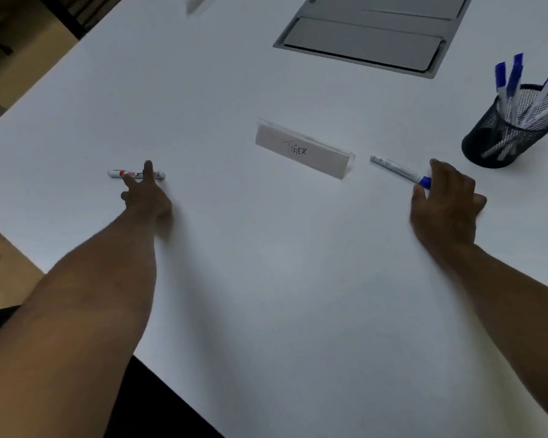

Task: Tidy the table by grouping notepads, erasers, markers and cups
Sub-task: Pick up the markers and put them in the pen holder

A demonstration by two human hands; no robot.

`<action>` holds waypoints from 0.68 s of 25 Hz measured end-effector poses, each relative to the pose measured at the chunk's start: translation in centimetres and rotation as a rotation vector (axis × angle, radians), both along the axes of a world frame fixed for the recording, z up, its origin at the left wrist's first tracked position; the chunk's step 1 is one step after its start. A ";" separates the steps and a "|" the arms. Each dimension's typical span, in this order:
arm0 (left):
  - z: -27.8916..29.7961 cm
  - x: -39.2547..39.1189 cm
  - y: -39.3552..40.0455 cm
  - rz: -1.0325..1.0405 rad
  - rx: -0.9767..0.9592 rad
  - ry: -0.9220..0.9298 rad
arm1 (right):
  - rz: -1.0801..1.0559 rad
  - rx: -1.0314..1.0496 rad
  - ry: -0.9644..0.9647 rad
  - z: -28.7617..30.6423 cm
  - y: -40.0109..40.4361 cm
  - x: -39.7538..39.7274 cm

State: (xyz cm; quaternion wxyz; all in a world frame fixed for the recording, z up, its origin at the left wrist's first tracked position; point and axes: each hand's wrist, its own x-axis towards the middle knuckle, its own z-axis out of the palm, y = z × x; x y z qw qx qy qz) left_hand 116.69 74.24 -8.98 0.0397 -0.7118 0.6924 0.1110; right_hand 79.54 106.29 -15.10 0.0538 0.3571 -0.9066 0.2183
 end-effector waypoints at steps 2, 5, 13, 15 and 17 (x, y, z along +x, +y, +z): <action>-0.2 0.2 -1.4 -0.025 -0.030 -0.041 | 0.006 -0.005 0.041 -0.1 -0.3 -0.1; -0.6 -0.2 -2.4 -0.014 -0.009 -0.134 | 0.008 -0.002 0.064 -0.2 -0.1 -0.1; -1.6 -0.8 1.8 0.072 -0.252 0.023 | -0.037 -0.105 0.015 -0.4 0.1 -0.2; -1.5 -0.8 3.6 0.122 -0.259 0.094 | -0.023 -0.217 -0.110 0.2 0.8 0.0; -1.6 -1.2 6.2 0.156 -0.272 0.227 | -0.009 -0.328 -0.219 1.5 2.3 0.9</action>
